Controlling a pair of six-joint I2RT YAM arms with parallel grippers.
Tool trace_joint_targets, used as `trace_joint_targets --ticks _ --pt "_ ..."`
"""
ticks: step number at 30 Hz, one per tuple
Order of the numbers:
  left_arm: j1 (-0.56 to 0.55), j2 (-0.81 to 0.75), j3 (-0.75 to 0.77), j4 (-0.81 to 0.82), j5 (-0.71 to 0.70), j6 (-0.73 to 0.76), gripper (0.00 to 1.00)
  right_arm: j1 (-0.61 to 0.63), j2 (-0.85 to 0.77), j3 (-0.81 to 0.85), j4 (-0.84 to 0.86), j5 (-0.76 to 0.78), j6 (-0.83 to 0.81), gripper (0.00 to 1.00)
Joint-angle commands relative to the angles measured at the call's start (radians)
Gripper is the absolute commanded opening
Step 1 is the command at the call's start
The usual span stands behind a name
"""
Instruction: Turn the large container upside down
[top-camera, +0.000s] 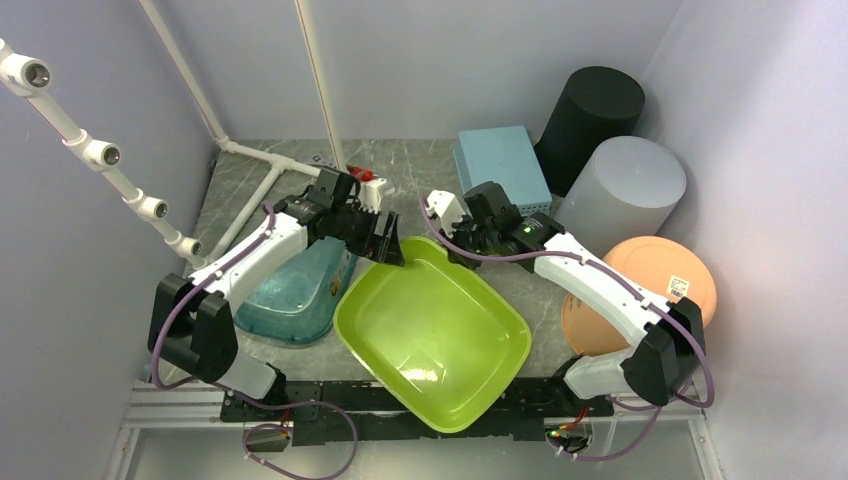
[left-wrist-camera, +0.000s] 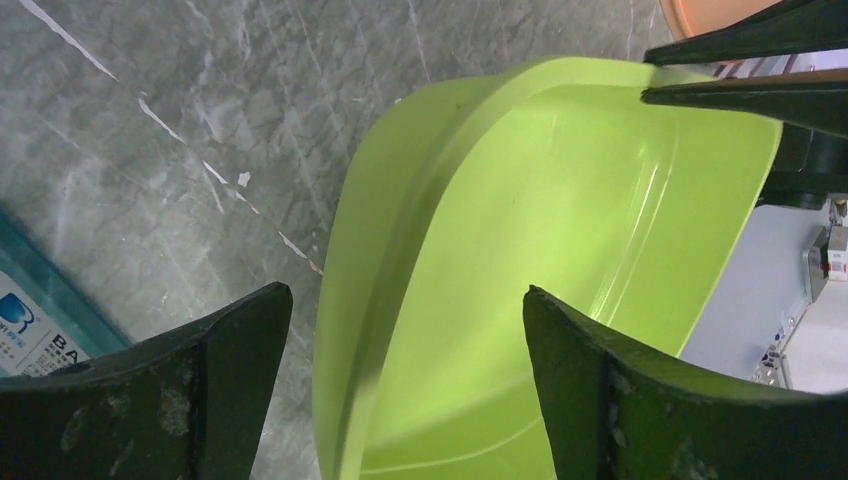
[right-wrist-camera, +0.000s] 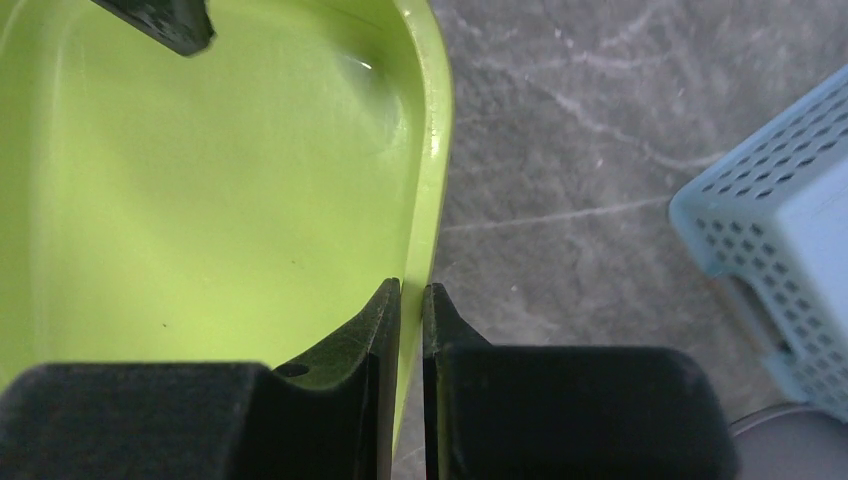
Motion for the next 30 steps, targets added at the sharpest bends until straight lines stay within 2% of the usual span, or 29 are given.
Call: trace_joint_targets --ticks 1,2,4,5,7,10,14,17,20,24,30 --pt "-0.014 0.005 0.019 0.007 0.049 0.053 0.89 0.017 -0.021 0.066 0.046 -0.052 -0.161 0.0" --pt "-0.018 0.001 0.011 0.008 0.047 0.055 0.86 0.021 -0.021 0.066 0.046 -0.052 -0.174 0.0" --pt "-0.023 -0.016 -0.007 0.014 0.04 0.052 0.74 0.026 -0.02 0.069 0.043 -0.057 -0.198 0.0" --pt "-0.025 -0.027 -0.016 0.015 0.03 0.046 0.66 0.028 -0.021 0.072 0.045 -0.056 -0.206 0.0" --pt "-0.027 -0.052 -0.026 0.018 0.0 0.021 0.44 0.032 -0.02 0.079 0.048 -0.046 -0.212 0.0" --pt "-0.031 -0.108 -0.05 0.041 -0.022 -0.011 0.31 0.035 -0.017 0.1 0.045 -0.053 -0.192 0.0" --pt "-0.035 -0.201 -0.11 0.099 -0.062 -0.037 0.06 0.037 -0.041 0.079 0.068 -0.075 -0.081 0.02" --pt "-0.044 -0.3 -0.201 0.183 -0.081 -0.031 0.03 0.034 -0.096 -0.016 0.139 -0.026 0.017 0.16" --pt "-0.049 -0.385 -0.268 0.234 -0.122 -0.023 0.03 0.035 -0.13 -0.047 0.144 -0.024 0.034 0.46" --pt "-0.059 -0.453 -0.308 0.25 -0.149 0.015 0.03 0.031 -0.131 -0.001 0.03 -0.105 -0.04 0.57" --pt "-0.071 -0.498 -0.315 0.222 -0.221 0.087 0.03 0.026 -0.056 0.126 -0.222 -0.17 -0.136 0.58"
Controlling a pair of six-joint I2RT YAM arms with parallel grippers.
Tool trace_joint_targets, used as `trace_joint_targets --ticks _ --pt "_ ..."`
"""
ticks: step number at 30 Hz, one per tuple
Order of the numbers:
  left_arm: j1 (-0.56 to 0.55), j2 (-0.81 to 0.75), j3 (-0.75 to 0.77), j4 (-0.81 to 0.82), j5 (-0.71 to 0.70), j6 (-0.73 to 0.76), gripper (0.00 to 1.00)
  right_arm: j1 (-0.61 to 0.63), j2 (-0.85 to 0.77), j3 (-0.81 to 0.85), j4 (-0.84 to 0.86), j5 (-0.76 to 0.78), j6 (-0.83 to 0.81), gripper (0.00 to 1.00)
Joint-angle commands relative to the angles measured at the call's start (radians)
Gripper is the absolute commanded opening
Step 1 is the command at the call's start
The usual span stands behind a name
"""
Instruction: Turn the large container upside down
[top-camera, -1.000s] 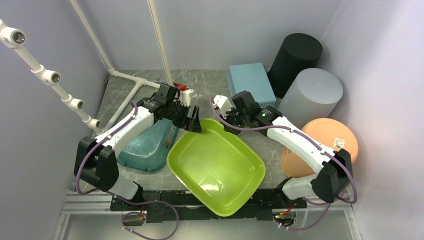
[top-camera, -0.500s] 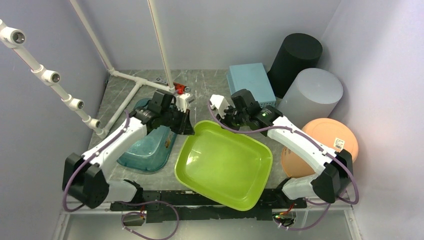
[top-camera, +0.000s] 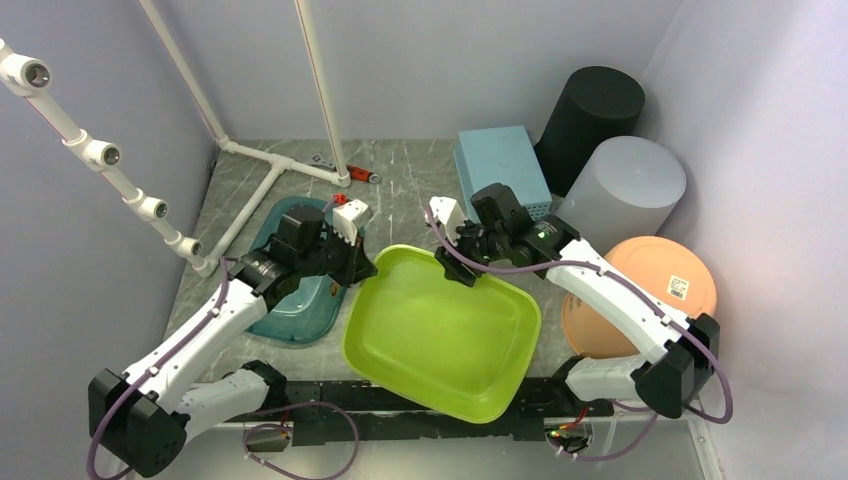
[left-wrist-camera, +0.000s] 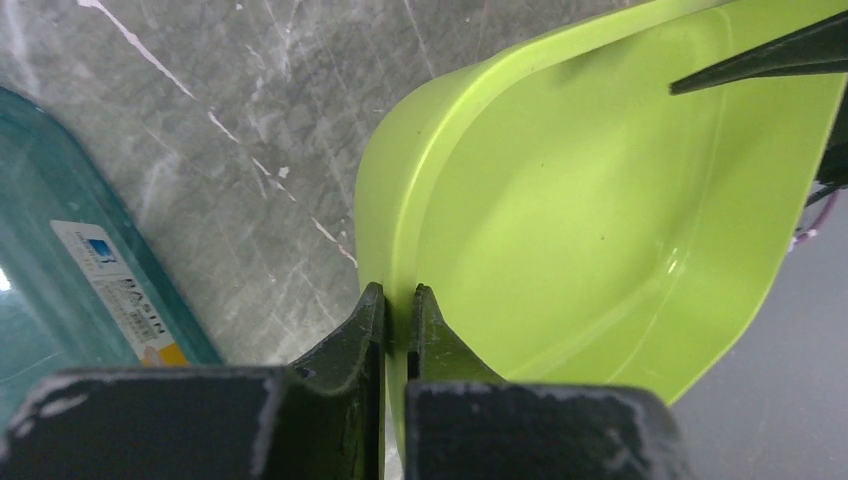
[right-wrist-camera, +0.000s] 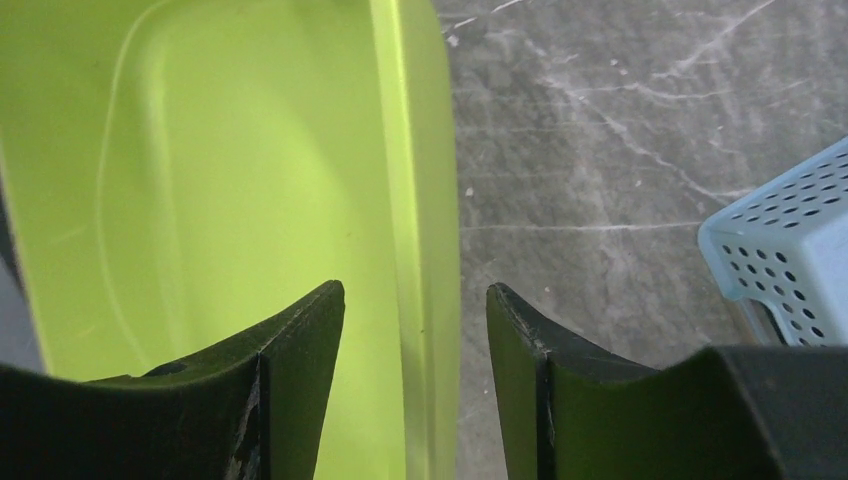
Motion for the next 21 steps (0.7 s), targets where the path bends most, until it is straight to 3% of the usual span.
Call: trace_joint_targets --ticks 1,9,16,21 --pt "-0.009 -0.061 0.0 0.071 -0.085 0.079 0.03 -0.006 0.055 0.15 -0.228 -0.095 -0.088 0.57" --pt "-0.011 -0.138 -0.022 0.072 -0.191 0.127 0.03 -0.027 0.047 0.221 -0.35 -0.152 -0.052 0.53" --pt "-0.013 -0.145 -0.052 0.107 -0.185 0.117 0.03 -0.026 0.028 0.235 -0.302 -0.211 -0.035 0.32" --pt "-0.017 -0.168 -0.058 0.118 -0.206 0.114 0.03 -0.027 0.022 0.262 -0.306 -0.254 -0.033 0.28"
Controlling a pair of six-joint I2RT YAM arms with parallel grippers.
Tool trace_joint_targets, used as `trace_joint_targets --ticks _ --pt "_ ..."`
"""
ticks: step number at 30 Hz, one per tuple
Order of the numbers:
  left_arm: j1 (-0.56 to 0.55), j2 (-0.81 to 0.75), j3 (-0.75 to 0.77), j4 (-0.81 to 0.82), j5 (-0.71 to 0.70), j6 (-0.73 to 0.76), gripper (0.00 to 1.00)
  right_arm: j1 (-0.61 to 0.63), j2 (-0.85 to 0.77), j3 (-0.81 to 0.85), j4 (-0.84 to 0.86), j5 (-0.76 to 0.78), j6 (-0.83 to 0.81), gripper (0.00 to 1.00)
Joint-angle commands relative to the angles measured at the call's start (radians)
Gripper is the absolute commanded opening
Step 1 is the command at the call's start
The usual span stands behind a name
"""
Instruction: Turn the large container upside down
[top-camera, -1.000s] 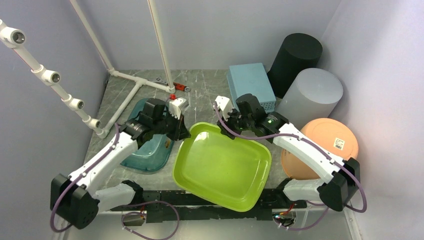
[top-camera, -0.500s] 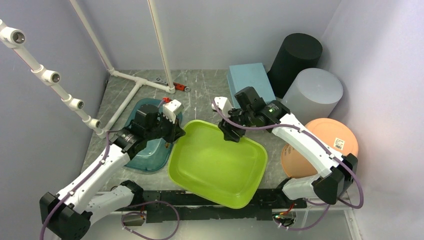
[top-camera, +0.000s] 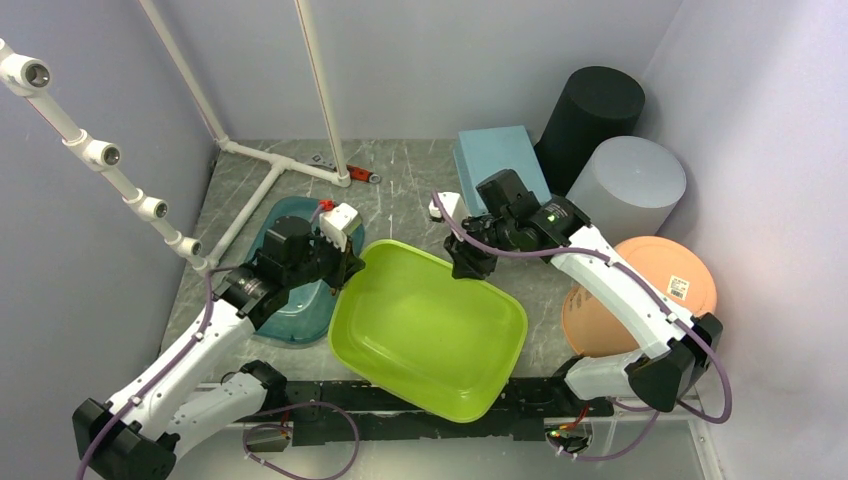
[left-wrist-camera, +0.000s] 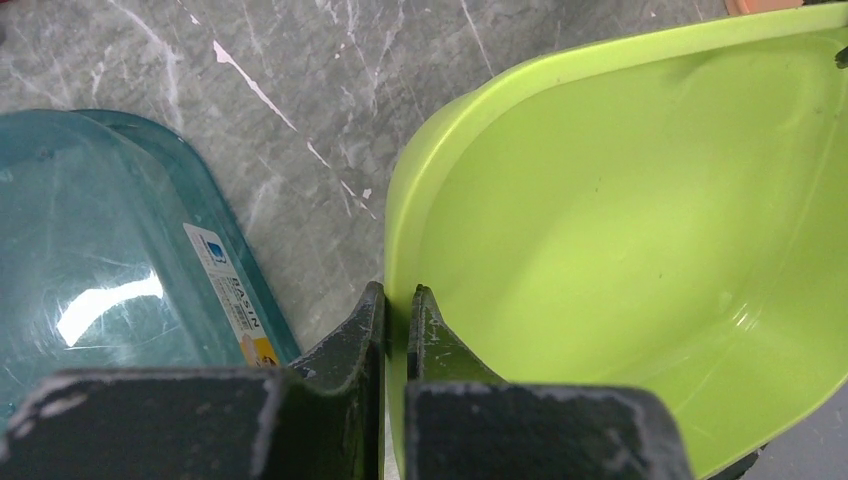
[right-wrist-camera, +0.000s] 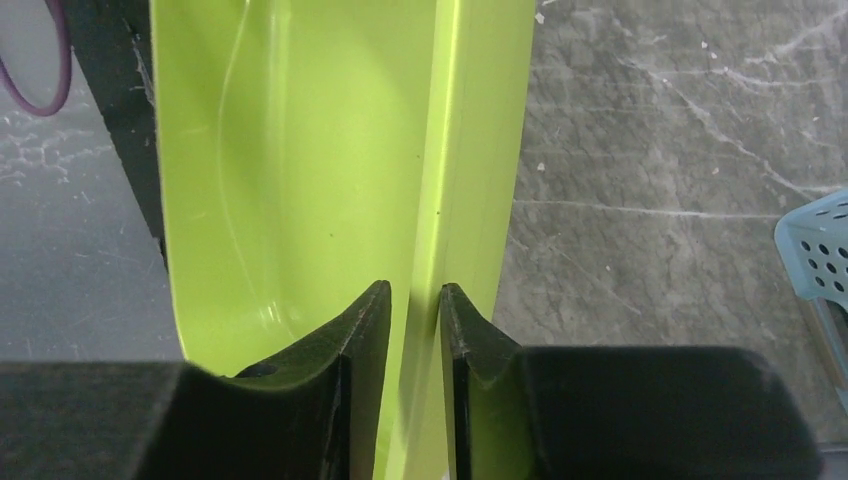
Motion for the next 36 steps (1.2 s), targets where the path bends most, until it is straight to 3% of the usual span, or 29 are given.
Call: trace_joint_targets --ticks 1,3,7,10,13,19,26,30,36 --pt "-0.004 -0.03 0.001 0.087 -0.04 0.024 0.03 0.003 -0.038 0.06 -0.001 -0.101 0.001 0.25" --pt "-0.004 -0.032 0.003 0.085 -0.04 0.024 0.03 0.003 -0.033 0.052 0.003 -0.108 0.006 0.22" --pt "-0.005 -0.035 -0.001 0.093 -0.04 0.019 0.03 0.003 -0.005 0.051 -0.025 -0.117 -0.003 0.0" --pt "-0.005 -0.035 0.001 0.099 -0.035 0.006 0.06 0.005 0.007 0.061 -0.025 -0.051 -0.003 0.0" --pt "-0.005 -0.028 0.022 0.089 -0.029 -0.027 0.33 0.004 -0.011 0.08 -0.004 0.012 -0.038 0.0" --pt "-0.005 -0.023 0.098 0.013 -0.083 -0.123 0.74 0.004 -0.115 0.044 0.152 0.232 -0.162 0.0" --pt "-0.003 -0.072 0.145 -0.037 -0.247 -0.192 0.84 0.046 -0.156 0.065 0.304 0.415 -0.296 0.0" --pt "-0.003 -0.119 0.153 -0.053 -0.371 -0.242 0.91 0.171 -0.214 -0.074 0.472 0.554 -0.358 0.0" --pt "-0.004 -0.113 0.225 -0.209 -0.593 -0.34 0.94 0.354 -0.286 -0.269 0.693 0.79 -0.422 0.0"
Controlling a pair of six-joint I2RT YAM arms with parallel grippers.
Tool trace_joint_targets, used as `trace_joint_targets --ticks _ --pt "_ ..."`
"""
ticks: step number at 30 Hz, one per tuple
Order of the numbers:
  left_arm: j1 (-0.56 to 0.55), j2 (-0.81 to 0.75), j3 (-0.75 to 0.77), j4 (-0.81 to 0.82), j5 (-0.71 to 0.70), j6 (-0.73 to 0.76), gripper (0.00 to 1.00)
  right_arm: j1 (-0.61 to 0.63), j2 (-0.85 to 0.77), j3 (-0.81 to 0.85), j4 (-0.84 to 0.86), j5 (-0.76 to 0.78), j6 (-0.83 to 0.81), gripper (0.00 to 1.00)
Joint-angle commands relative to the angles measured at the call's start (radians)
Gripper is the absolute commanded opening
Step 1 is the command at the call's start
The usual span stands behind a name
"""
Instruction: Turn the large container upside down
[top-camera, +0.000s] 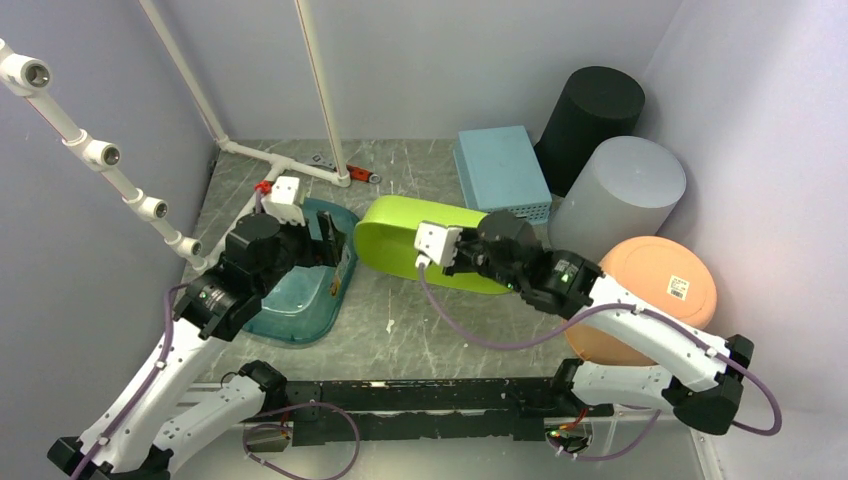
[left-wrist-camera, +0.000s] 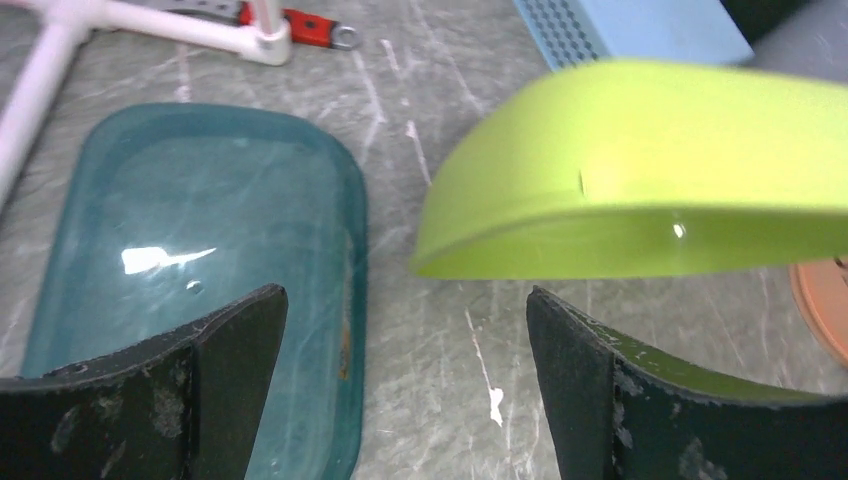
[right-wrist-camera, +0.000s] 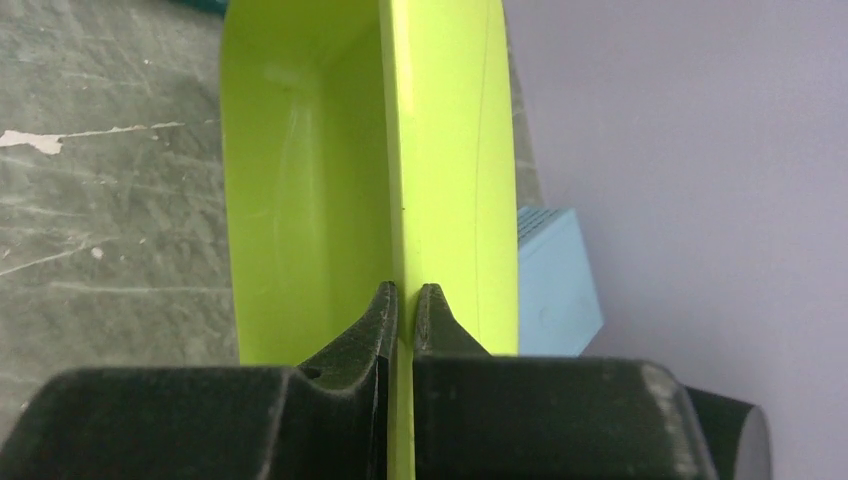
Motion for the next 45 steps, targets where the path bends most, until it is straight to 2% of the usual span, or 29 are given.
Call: trace_joint_targets --ticks 1,6,11,14,19,26,31,38,45 --pt "0.003 -0.002 0.076 -0.109 -0.232 -0.109 0.94 0.12 -0.065 -0.098 0.252 0.237 -0.072 0.0" --pt "0.003 -0.047 0.086 -0.155 -0.349 -0.167 0.94 0.302 -0.094 -0.196 0.303 0.397 -0.117 0.0" --pt "0.003 -0.065 0.105 -0.191 -0.371 -0.185 0.94 0.471 -0.05 -0.257 0.358 0.612 -0.112 0.0" --pt "0.004 -0.058 0.122 -0.215 -0.363 -0.183 0.94 0.562 -0.03 -0.3 0.356 0.655 -0.033 0.0" --pt "0.003 -0.033 0.145 -0.258 -0.354 -0.156 0.94 0.671 0.032 -0.348 0.264 0.69 0.191 0.0" --pt "0.004 -0.032 0.125 -0.237 -0.334 -0.175 0.94 0.802 0.116 -0.416 0.313 0.757 0.368 0.0" --pt "0.004 -0.012 0.131 -0.245 -0.317 -0.173 0.94 0.827 0.122 -0.489 0.354 0.678 0.449 0.0" --pt "0.002 0.012 0.122 -0.232 -0.266 -0.183 0.94 0.814 0.075 -0.65 0.446 0.593 0.482 0.0" --pt "0.003 0.053 0.11 -0.216 -0.205 -0.199 0.94 0.801 0.077 -0.68 0.468 0.449 0.494 0.0"
